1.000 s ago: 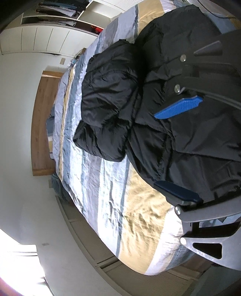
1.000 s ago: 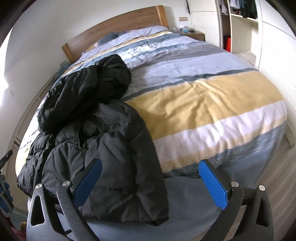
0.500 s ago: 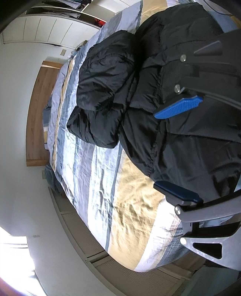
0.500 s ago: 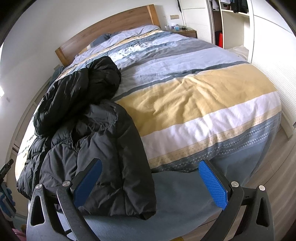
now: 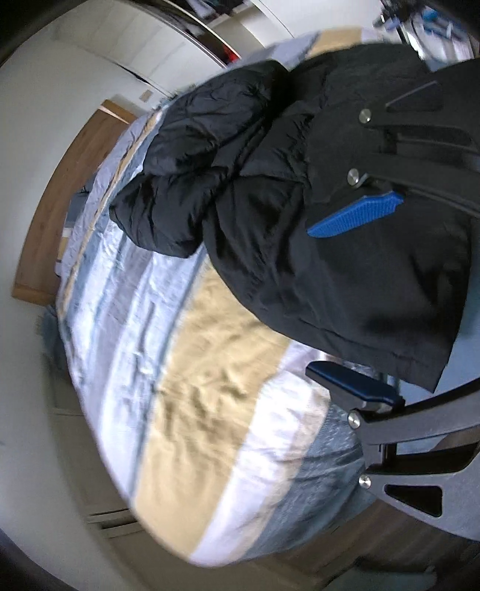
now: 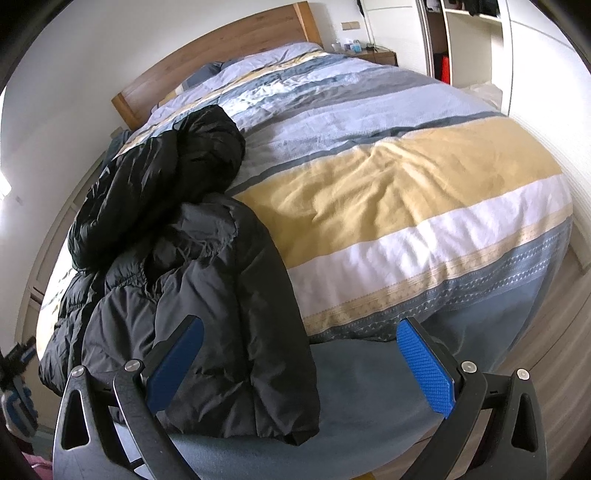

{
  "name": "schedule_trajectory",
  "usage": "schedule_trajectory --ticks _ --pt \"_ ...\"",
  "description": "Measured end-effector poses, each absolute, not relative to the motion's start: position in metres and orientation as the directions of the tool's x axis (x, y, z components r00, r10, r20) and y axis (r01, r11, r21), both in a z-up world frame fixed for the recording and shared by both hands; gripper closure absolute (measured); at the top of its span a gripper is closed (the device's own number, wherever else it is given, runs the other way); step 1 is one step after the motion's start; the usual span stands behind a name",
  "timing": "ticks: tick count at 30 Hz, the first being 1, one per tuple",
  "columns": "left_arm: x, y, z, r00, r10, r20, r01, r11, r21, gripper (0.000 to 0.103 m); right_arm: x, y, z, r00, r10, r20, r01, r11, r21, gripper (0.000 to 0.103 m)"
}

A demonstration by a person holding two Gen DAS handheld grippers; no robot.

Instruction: Fold large clothes

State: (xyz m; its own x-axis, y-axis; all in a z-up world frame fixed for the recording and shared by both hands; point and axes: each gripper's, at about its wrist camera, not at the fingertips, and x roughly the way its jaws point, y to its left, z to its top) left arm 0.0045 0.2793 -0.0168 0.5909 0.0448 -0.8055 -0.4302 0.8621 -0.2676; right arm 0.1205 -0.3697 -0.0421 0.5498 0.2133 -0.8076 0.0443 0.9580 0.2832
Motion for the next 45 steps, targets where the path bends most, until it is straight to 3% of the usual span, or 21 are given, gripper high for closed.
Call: schedule_trajectory --ticks 5,13,17,20,30,45 --pt "0.0 0.317 -0.053 0.601 -0.15 -0.785 -0.432 0.765 -0.478 0.035 0.128 -0.369 -0.052 0.53 0.246 -0.812 0.053 0.945 0.321 0.0" --pt "0.001 0.328 -0.102 0.621 -0.355 -0.699 -0.4 0.623 -0.672 0.034 0.139 -0.373 -0.075 0.47 0.32 -0.822 0.069 0.916 0.396 0.0" --pt "-0.003 0.32 -0.114 0.656 -0.432 -0.619 -0.356 0.547 -0.758 0.024 0.144 -0.376 -0.089 0.434 0.373 -0.82 0.081 0.89 0.448 0.0" --pt "-0.006 0.317 -0.117 0.664 -0.488 -0.566 -0.328 0.49 -0.808 0.023 0.145 -0.377 -0.099 0.409 0.423 -0.809 0.075 0.868 0.491 0.0" --pt "-0.013 0.307 -0.113 0.65 -0.601 -0.465 -0.246 0.413 -0.877 0.023 0.131 -0.369 -0.127 0.32 0.638 -0.7 0.046 0.728 0.684 0.0" --pt "-0.025 0.291 -0.118 0.63 -0.629 -0.455 -0.256 0.385 -0.887 0.023 0.124 -0.35 -0.114 0.307 0.685 -0.66 -0.054 0.705 0.707 0.0"
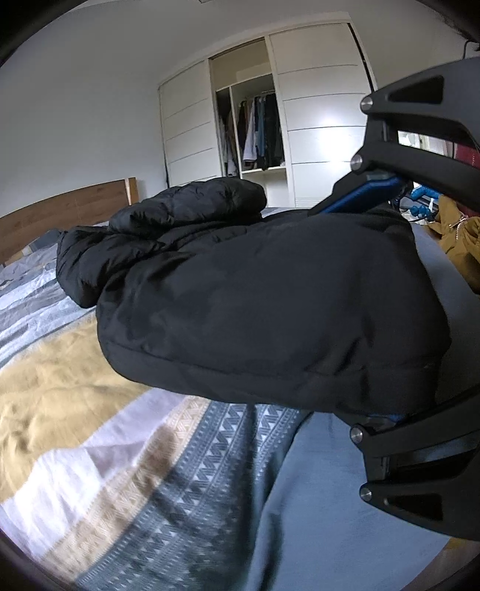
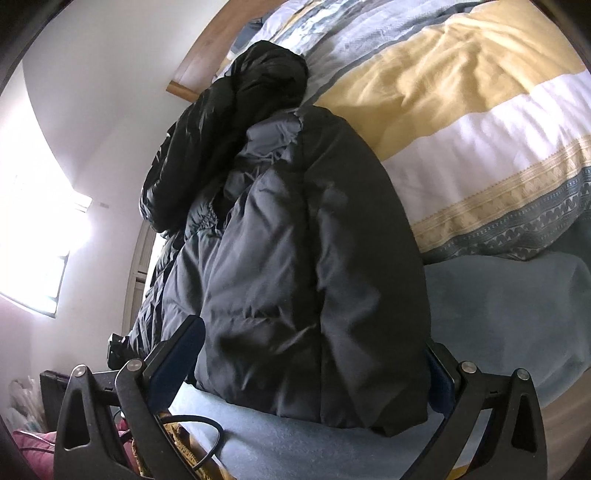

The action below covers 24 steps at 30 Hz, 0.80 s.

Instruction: Fold large clothes

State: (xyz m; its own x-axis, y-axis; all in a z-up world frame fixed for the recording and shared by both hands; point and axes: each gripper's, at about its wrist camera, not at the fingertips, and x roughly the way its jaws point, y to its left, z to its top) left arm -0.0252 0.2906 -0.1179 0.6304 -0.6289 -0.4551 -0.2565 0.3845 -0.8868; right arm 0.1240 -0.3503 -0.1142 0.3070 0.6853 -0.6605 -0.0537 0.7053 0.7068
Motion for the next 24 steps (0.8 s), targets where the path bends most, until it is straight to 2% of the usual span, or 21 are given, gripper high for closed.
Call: schedule_trajectory --ticks 4,7,10,12,13,14,15,17,20,24 --pt "-0.025 0.288 -0.116 0.654 -0.597 -0.464 -0.263 0.396 -0.88 0.024 0.123 -0.351 -0.118 0.302 0.679 -0.669 -0.039 0.71 0.703 0.008" --pt "-0.021 0.285 -0.114 0.646 -0.571 -0.507 -0.29 0.431 -0.854 0.024 0.121 -0.352 -0.121 0.295 0.685 -0.666 -0.026 0.703 0.711 0.015" --pt "-0.016 0.277 -0.112 0.626 -0.56 -0.542 -0.304 0.466 -0.831 0.026 0.12 -0.351 -0.122 0.288 0.686 -0.668 -0.028 0.704 0.71 0.018" --pt "-0.012 0.271 -0.109 0.628 -0.551 -0.549 -0.301 0.479 -0.825 0.036 0.119 -0.349 -0.122 0.287 0.687 -0.668 -0.03 0.703 0.711 0.024" --pt "-0.011 0.268 -0.107 0.627 -0.549 -0.553 -0.298 0.487 -0.821 0.04 0.119 -0.348 -0.122 0.284 0.691 -0.665 -0.032 0.7 0.713 0.031" --pt "-0.011 0.267 -0.106 0.627 -0.548 -0.554 -0.294 0.493 -0.819 0.05 0.119 -0.347 -0.122 0.279 0.695 -0.662 -0.036 0.697 0.716 0.04" --pt "-0.011 0.265 -0.104 0.627 -0.549 -0.552 -0.288 0.495 -0.82 0.061 0.119 -0.344 -0.122 0.271 0.701 -0.659 -0.046 0.694 0.719 0.044" --pt "-0.009 0.261 -0.099 0.63 -0.551 -0.546 -0.278 0.497 -0.822 0.073 0.119 -0.34 -0.119 0.261 0.708 -0.657 -0.066 0.692 0.719 0.059" --pt "-0.006 0.257 -0.089 0.634 -0.547 -0.547 -0.278 0.499 -0.821 0.082 0.12 -0.331 -0.11 0.256 0.721 -0.644 -0.115 0.684 0.72 0.073" --pt "0.002 0.26 -0.059 0.657 -0.535 -0.532 -0.246 0.514 -0.822 0.089 0.128 -0.323 -0.08 0.304 0.741 -0.599 -0.195 0.663 0.722 0.081"
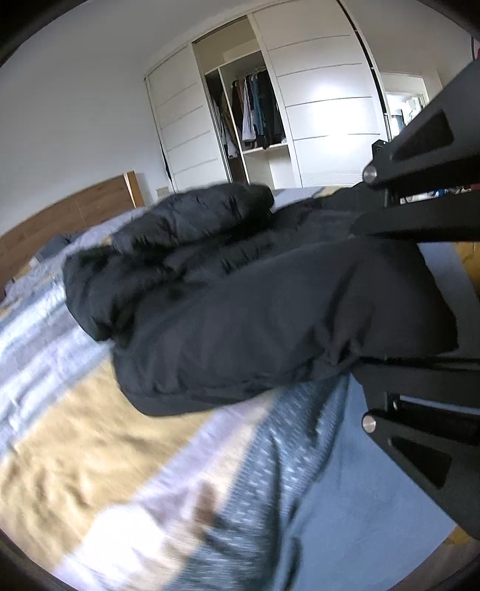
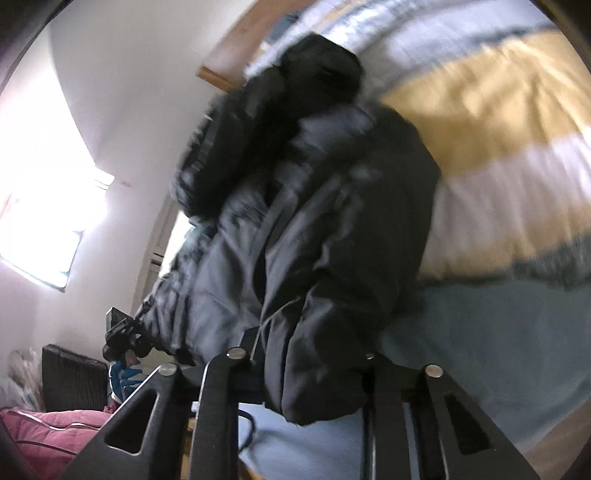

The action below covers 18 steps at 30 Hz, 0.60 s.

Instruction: Fold large clothes

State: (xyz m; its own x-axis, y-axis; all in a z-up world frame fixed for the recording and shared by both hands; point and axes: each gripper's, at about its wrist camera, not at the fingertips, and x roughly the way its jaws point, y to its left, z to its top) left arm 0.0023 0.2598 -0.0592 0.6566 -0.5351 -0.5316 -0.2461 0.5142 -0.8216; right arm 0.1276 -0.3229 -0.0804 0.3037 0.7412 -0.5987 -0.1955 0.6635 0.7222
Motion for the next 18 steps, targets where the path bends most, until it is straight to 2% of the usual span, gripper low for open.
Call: schedule_trajectory --ticks 8,18 --pt "0.042 0.273 0.029 0.705 -0.527 -0.474 -0.147 0.545 -0.825 0.089 0.16 -0.333 -0.005 0.436 0.79 -0.431 -0.306 0.58 0.755 0.085" --pt "0.136 0.306 0.103 0.781 -0.578 -0.237 0.006 0.386 -0.923 0.089 0.242 -0.343 0.057 0.561 0.794 -0.232 -0.323 0.469 0.822 0.086"
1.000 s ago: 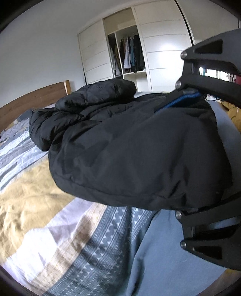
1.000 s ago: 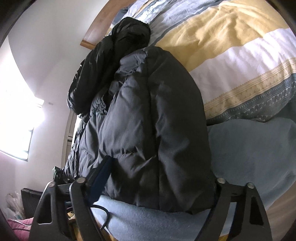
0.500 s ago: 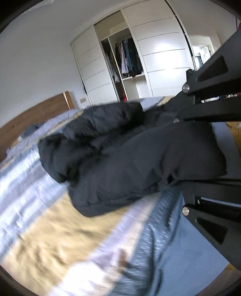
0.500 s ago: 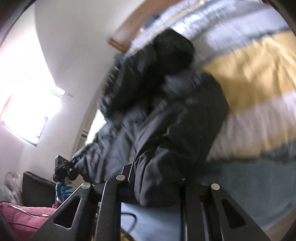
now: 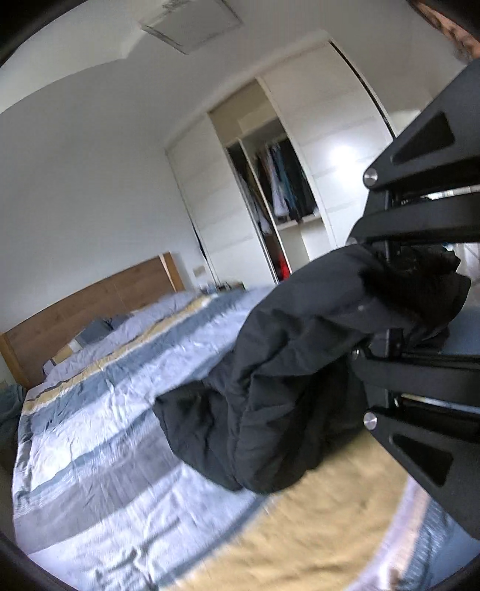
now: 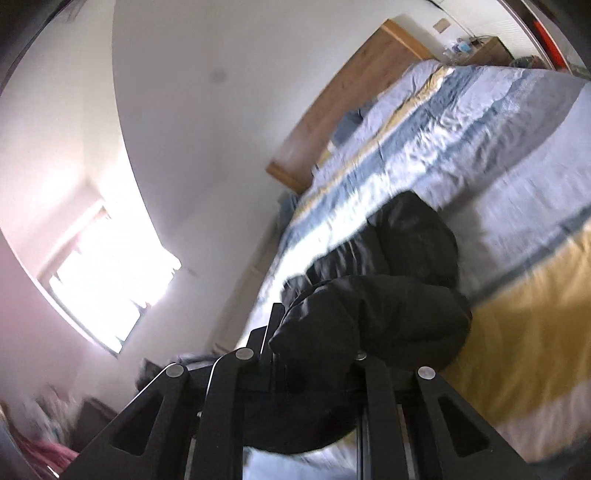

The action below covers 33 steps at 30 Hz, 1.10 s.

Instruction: Fold large clothes

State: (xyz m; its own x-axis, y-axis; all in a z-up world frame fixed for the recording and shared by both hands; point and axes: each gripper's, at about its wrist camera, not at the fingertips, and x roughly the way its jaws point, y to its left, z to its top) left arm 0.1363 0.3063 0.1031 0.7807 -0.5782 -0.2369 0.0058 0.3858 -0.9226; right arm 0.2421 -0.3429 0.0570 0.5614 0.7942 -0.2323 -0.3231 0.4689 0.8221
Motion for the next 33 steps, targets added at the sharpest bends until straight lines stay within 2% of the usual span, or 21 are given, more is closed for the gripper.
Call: schedule_trajectory --ticks 8,11,14,19,23,29,33 --pt "0.253 0.339 0.109 0.819 -0.504 -0.273 -0.149 0.272 -0.951 0.089 0.342 -0.337 0.063 0.631 0.765 -0.131 -0.186 0.313 0.931 0.085" --pt "0.302 0.35 0.1 0.826 -0.461 -0.324 -0.213 0.276 -0.937 0.089 0.381 -0.335 0.054 0.691 0.708 -0.147 -0.092 0.288 0.953 0.082" --pt "0.35 0.361 0.086 0.823 -0.413 -0.389 -0.29 0.284 -0.914 0.089 0.427 -0.326 0.045 0.74 0.641 -0.204 -0.017 0.32 0.947 0.081" --pt "0.429 0.38 0.04 0.784 -0.333 -0.524 -0.415 0.347 -0.841 0.089 0.507 -0.305 0.03 0.767 0.533 -0.356 0.071 0.482 0.873 0.081" --pt "0.486 0.385 -0.005 0.73 -0.293 -0.618 -0.477 0.429 -0.767 0.088 0.561 -0.291 0.01 0.765 0.419 -0.49 0.143 0.63 0.763 0.081" --pt "0.538 0.38 -0.074 0.685 -0.309 -0.66 -0.486 0.481 -0.73 0.087 0.615 -0.29 -0.045 0.721 0.322 -0.614 0.237 0.717 0.655 0.081" --pt "0.55 0.381 -0.095 0.684 -0.351 -0.64 -0.47 0.459 -0.754 0.087 0.625 -0.286 -0.063 0.715 0.306 -0.628 0.231 0.745 0.626 0.081"
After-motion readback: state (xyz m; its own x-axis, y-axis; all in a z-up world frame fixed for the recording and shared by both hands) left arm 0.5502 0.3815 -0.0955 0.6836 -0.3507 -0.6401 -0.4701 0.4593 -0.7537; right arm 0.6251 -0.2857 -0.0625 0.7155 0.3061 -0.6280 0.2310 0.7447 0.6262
